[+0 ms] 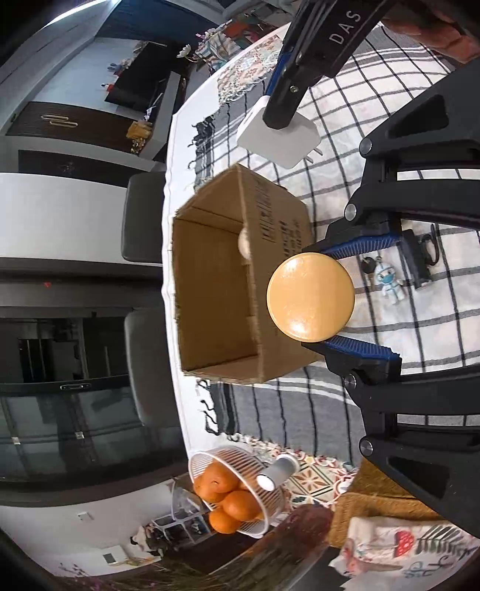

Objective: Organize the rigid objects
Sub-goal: 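Lift and carry the jar and charger over the cardboard box with both tools, then open both tools to drop the jar and charger into the box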

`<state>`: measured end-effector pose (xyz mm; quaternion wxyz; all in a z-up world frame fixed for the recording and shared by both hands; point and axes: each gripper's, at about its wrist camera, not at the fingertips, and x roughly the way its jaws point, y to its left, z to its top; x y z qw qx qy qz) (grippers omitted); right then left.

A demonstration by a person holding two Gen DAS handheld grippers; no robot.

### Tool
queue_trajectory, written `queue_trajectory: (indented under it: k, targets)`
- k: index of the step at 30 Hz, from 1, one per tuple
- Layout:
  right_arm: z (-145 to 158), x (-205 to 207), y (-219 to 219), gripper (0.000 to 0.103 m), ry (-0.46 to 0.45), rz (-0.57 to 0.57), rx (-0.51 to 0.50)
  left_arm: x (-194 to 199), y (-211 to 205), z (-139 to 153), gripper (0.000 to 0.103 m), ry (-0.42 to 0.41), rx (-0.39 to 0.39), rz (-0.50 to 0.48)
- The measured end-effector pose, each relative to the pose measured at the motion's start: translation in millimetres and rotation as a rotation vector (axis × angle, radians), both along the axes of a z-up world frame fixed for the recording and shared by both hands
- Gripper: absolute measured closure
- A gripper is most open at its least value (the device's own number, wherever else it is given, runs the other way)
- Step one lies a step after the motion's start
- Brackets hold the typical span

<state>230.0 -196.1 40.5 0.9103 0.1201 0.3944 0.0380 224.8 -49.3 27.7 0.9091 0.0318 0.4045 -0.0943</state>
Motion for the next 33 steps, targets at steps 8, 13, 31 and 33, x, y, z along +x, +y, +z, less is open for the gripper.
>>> queue_trajectory:
  k: [8,13,31,33]
  targets:
    - [26,14,5,0.079,-0.056,0.025,0.013,19,4,19,0.064,-0.005,-0.043,-0.027]
    - [37,27,9,0.079,-0.077,0.040,0.021,33,4,31,0.064,-0.021,-0.042,-0.039]
    - [42,98,21,0.079,-0.059,0.103,0.025,104,10,31,0.064,0.035,-0.052,-0.024]
    - [36,105,22,0.079,-0.041,0.105,0.021,113,9,25,0.064,0.058,-0.053,-0.026]
